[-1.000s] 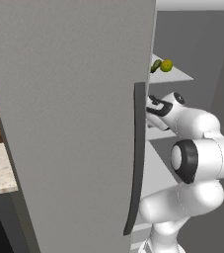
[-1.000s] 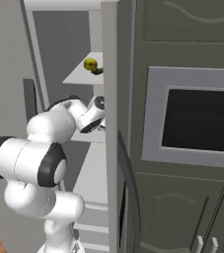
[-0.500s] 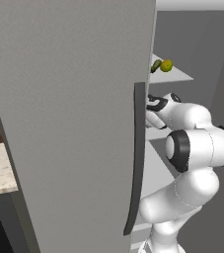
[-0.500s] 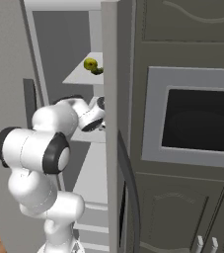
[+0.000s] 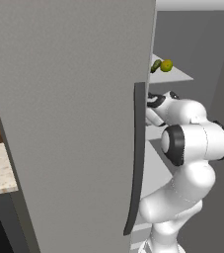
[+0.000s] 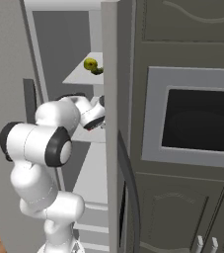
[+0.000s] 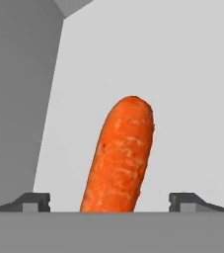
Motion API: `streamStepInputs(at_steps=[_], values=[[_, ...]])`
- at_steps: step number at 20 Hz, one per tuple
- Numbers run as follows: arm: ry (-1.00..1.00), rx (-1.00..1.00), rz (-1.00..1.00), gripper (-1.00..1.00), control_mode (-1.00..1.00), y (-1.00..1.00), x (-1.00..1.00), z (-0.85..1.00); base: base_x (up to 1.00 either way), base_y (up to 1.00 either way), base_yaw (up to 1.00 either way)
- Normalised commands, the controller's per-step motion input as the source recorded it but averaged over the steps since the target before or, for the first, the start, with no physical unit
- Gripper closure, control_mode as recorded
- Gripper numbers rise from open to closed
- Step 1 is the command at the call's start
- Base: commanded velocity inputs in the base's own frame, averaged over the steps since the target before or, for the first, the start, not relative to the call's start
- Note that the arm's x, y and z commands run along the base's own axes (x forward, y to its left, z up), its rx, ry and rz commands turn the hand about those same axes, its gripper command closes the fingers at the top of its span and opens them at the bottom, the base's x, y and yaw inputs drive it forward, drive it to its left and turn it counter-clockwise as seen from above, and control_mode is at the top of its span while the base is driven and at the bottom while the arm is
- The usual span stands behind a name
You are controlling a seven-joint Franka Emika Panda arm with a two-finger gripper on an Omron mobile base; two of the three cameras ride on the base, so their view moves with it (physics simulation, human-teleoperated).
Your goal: Take the carrot and pear from the second highest rack and move them to the highest rack where the squash and pear are located, to maximize freezer space. Close the freezer door after rearranging.
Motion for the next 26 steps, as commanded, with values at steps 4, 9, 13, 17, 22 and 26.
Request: streamStepInputs(at_steps=[4,9,13,17,22,26], values=[[0.00,0.00,0.00,-1.00,-1.00,0.00,0.09,-0.23,0.00,0.00,0.00],[0.00,0.00,0.00,-1.00,-1.00,0.01,0.03,-0.32,0.00,0.00,0.00],[0.00,-0.02,0.00,1.00,-1.00,0.16,0.01,-0.47,0.00,0.00,0.00],[0.07,-0.05,0.00,1.00,-1.00,0.27,0.00,-0.53,0.00,0.00,0.00],[0.11,-0.08,0.03,1.00,-1.00,0.34,-0.02,-0.58,0.00,0.00,0.00],[0.01,-0.05,0.04,1.00,-1.00,0.37,-0.27,-0.62,0.00,0.00,0.00]])
